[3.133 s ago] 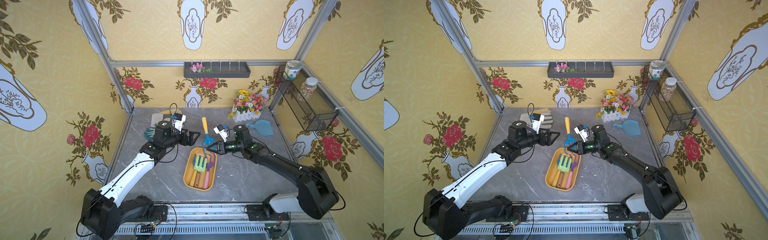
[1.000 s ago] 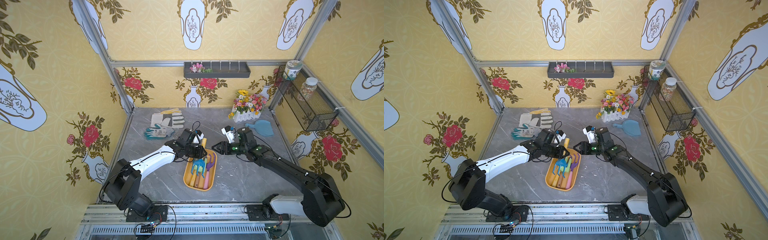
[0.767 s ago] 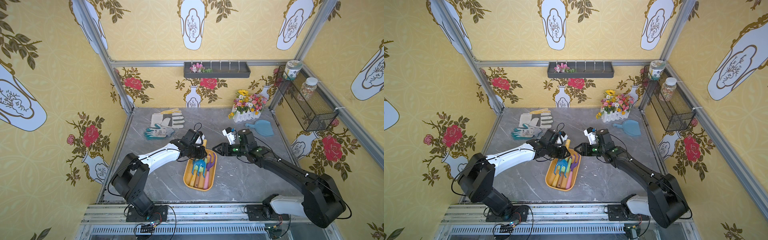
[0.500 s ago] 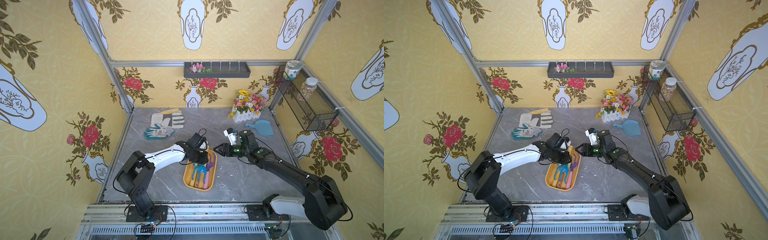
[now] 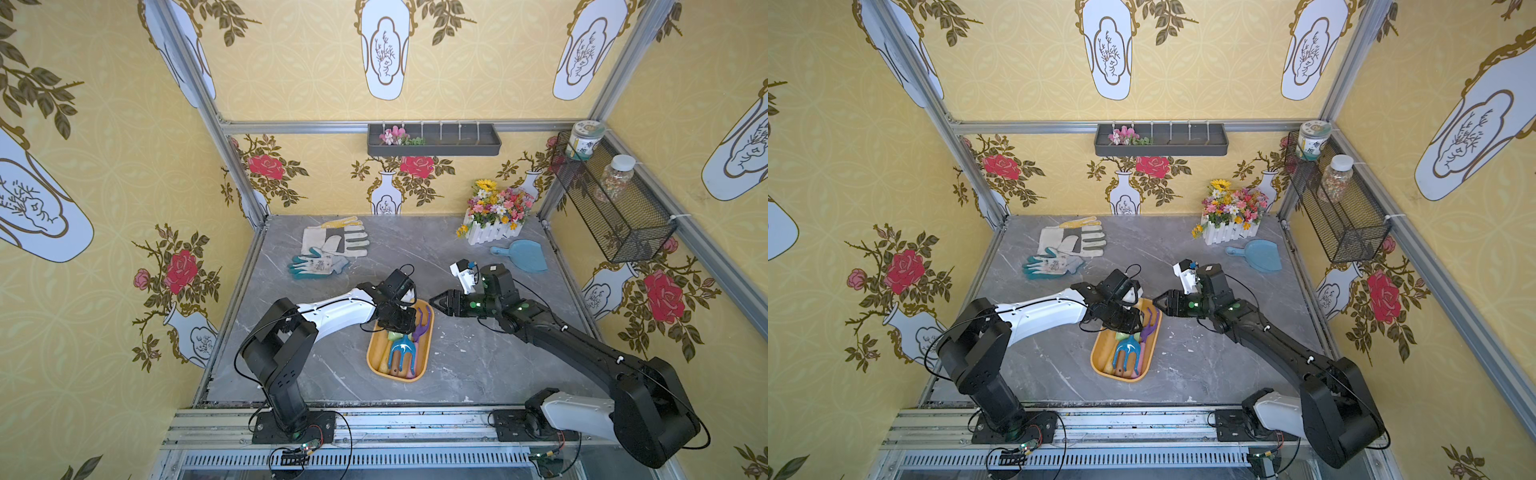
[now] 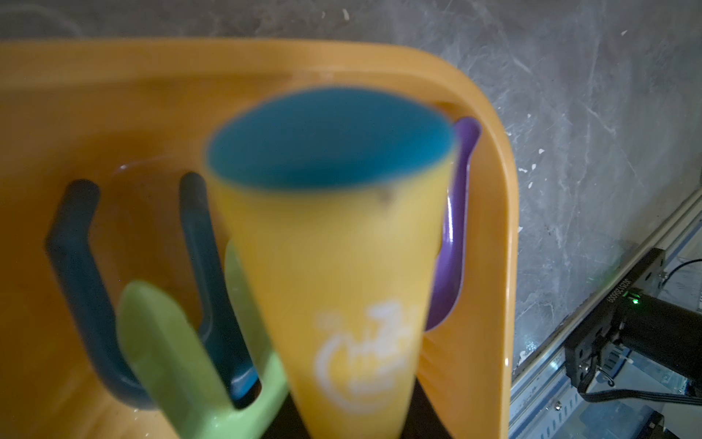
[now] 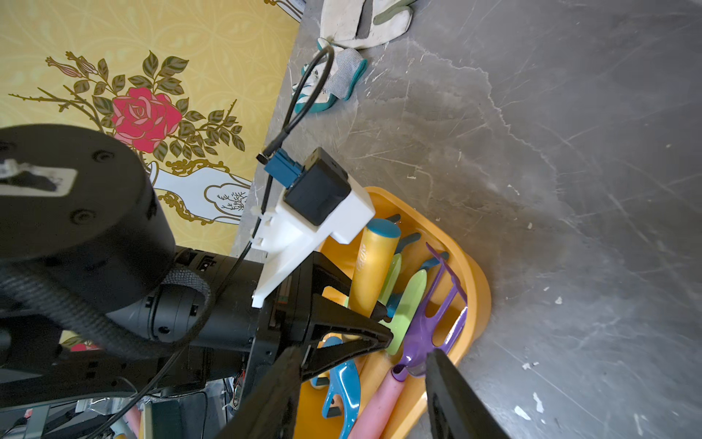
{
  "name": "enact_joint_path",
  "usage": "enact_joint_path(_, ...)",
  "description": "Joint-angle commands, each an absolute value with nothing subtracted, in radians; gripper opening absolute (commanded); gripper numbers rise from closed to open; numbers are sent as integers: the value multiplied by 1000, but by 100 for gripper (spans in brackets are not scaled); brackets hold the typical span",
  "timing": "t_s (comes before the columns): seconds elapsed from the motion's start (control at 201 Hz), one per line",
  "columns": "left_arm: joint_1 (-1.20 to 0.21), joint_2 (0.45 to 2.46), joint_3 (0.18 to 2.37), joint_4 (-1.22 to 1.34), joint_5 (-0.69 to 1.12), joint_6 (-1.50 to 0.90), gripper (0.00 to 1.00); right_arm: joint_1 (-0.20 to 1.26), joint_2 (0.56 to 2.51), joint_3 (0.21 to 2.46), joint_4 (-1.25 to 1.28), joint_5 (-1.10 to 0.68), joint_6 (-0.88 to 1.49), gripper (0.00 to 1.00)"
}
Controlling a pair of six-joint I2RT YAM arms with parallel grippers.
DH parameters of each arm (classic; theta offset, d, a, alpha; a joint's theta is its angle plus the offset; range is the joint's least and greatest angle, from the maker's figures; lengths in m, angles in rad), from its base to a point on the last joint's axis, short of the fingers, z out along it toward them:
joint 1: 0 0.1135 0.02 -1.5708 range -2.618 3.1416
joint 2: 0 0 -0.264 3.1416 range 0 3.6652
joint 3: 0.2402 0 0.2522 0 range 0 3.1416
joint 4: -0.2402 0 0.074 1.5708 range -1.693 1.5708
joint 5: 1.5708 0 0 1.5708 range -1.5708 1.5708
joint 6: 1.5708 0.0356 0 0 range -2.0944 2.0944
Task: Put the rake into the storage box
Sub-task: Place the rake in the storage box, then reset both arms
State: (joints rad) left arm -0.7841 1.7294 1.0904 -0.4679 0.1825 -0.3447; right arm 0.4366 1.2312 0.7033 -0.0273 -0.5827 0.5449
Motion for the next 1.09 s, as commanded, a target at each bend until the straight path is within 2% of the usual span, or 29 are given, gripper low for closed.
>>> enact_joint_path(0.0, -784, 1734, 1094, -480, 201, -335, 30, 436, 1226, 703, -12, -580, 537, 56)
enact_joint_path(0.199, -784, 1681, 1084, -492, 207, -331, 53, 436, 1236, 701, -8, -578, 539, 56)
enact_joint_path(0.319, -784, 1618, 1080, -490, 181, -327, 58, 436, 1255, 694, 4, -574, 544, 56)
enact_joint_path(0.343, -784, 1603, 1079, -485, 177, -328, 77, 436, 1260, 694, 6, -571, 548, 56)
enact_joint_path(0.408, -784, 1555, 1070, -437, 173, -324, 85, 436, 1273, 692, 16, -557, 556, 57)
enact_joint_path(0.423, -784, 1544, 1064, -423, 171, -322, 97, 436, 1275, 691, 19, -553, 558, 57)
enact_joint_path(0.438, -784, 1532, 1059, -408, 165, -321, 100, 436, 1277, 688, 23, -549, 559, 57)
enact_joint_path(0.533, -784, 1472, 1037, -323, 87, -332, 100, 436, 1291, 689, 38, -513, 569, 58)
enact_joint_path(0.587, -783, 1453, 1035, -279, 34, -323, 100, 434, 1295, 698, 21, -468, 568, 65)
enact_joint_path(0.647, -783, 1435, 1033, -249, -60, -318, 100, 430, 1292, 714, -22, -396, 561, 85)
enact_joint_path(0.672, -781, 1426, 1030, -236, -99, -309, 100, 428, 1287, 721, -38, -354, 556, 100)
enact_joint_path(0.781, -778, 1378, 1002, -174, -347, -238, 100, 417, 1255, 743, -126, -117, 544, 97)
enact_joint_path(0.906, -760, 1326, 887, 49, -735, -79, 100, 404, 1252, 782, -249, 310, 530, 97)
enact_joint_path(1.005, -688, 1304, 730, 351, -788, 188, 100, 374, 1293, 791, -242, 476, 460, 97)
enact_joint_path(1.085, -590, 1299, 635, 516, -761, 263, 100, 348, 1339, 798, -211, 538, 387, 97)
